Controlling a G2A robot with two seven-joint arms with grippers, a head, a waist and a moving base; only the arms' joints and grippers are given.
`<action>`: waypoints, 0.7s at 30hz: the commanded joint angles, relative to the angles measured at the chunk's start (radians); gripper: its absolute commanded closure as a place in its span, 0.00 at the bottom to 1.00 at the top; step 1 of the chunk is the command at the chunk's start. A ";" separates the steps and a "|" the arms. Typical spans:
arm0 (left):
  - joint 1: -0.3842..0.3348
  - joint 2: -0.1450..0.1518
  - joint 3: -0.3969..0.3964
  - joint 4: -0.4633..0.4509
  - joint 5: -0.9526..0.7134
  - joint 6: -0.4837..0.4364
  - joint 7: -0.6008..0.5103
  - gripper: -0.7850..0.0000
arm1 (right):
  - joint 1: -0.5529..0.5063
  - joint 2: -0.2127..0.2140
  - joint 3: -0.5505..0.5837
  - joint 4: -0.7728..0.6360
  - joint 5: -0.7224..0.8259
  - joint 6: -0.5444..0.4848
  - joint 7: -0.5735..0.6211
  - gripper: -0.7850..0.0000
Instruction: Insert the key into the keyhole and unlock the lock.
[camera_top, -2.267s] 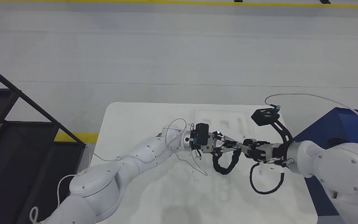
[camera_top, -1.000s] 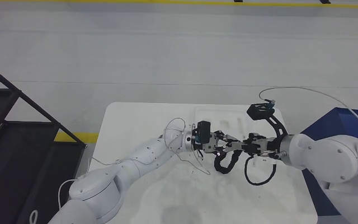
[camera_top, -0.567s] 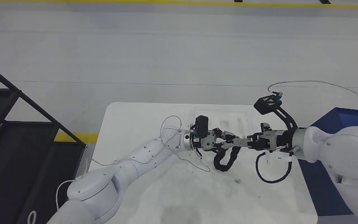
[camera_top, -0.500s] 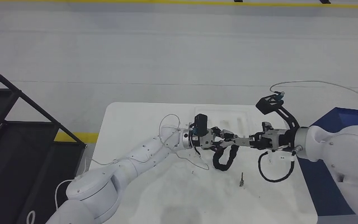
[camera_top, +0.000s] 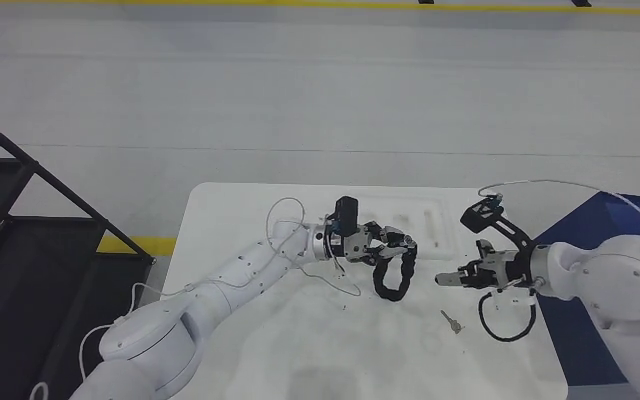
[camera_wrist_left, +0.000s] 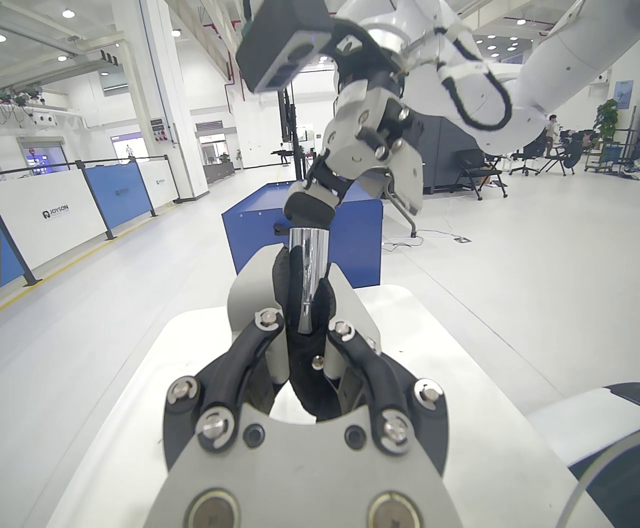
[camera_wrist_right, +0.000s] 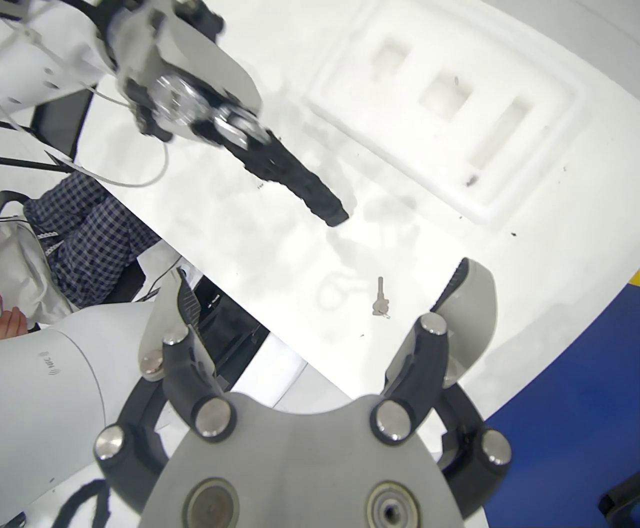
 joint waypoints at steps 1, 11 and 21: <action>0.010 0.021 -0.013 -0.028 -0.002 -0.011 -0.011 1.00 | -0.016 0.001 -0.004 0.014 -0.022 0.030 0.005 0.00; 0.074 0.129 -0.106 -0.185 -0.018 -0.078 -0.078 1.00 | -0.078 -0.003 -0.078 0.069 -0.140 0.258 0.008 0.00; 0.175 0.232 -0.234 -0.322 -0.012 -0.162 -0.162 1.00 | -0.150 -0.020 -0.134 0.122 -0.094 0.496 -0.066 0.00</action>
